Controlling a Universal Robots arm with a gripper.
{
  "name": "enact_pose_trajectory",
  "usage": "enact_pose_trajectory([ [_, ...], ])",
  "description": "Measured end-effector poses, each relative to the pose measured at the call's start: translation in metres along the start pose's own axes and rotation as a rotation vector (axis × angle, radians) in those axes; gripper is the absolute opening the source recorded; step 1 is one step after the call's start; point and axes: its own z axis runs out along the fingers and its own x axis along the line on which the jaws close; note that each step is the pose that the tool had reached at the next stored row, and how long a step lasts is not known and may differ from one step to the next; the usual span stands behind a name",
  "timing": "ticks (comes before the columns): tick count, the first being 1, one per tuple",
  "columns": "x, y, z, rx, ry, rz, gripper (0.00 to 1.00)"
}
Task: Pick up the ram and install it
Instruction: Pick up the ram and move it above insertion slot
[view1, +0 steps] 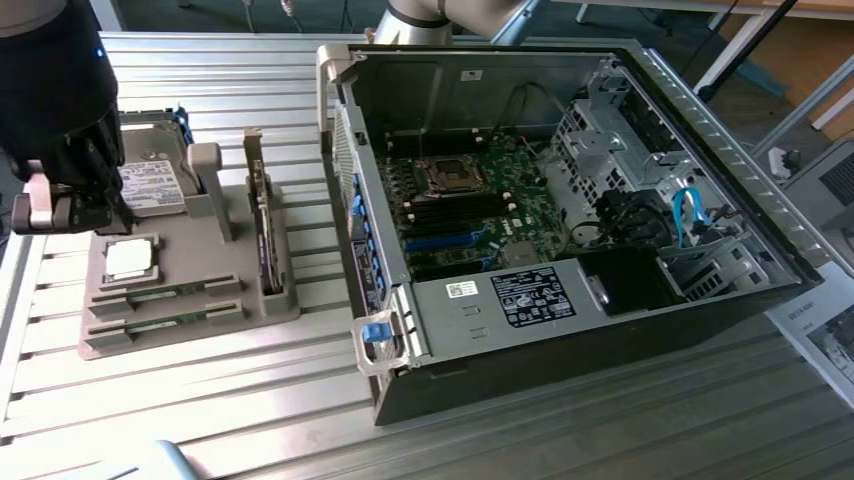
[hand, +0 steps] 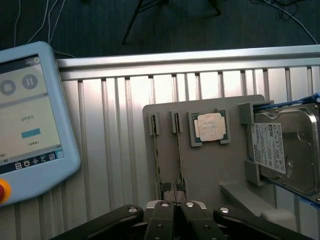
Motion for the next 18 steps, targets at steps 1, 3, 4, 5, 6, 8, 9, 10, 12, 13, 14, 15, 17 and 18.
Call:
enact_pose_trajectory([
  [1,0.000,-0.0001,0.0020,0.0001,-0.0001,0.000,0.10],
  [3,0.000,-0.0003,0.0055,0.0002,-0.0001,0.000,0.10],
  [4,0.000,-0.0003,0.0070,0.0001,-0.0001,0.000,0.10],
  [5,0.000,-0.0004,0.0084,0.0001,-0.0001,0.000,0.10],
  [6,0.000,-0.0005,0.0099,0.0001,0.0000,0.000,0.10],
  [8,0.000,-0.0006,0.0129,0.0001,-0.0001,0.000,0.10],
  [9,0.000,-0.0007,0.0143,0.0001,-0.0001,0.000,0.10],
  [10,0.000,-0.0007,0.0157,0.0001,-0.0001,0.000,0.10],
  [12,0.000,-0.0008,0.0185,0.0000,0.0000,0.000,0.10],
  [13,0.000,-0.0009,0.0199,0.0001,0.0000,0.000,0.10],
  [14,0.001,-0.0010,0.0214,0.0001,0.0000,0.000,0.10],
  [15,0.001,-0.0010,0.0230,0.0002,-0.0001,0.000,0.10],
  [17,0.001,-0.0010,0.0233,-0.0002,0.0002,0.000,0.10],
  [18,0.001,-0.0011,0.0234,-0.0002,0.0002,-0.002,0.10],
])
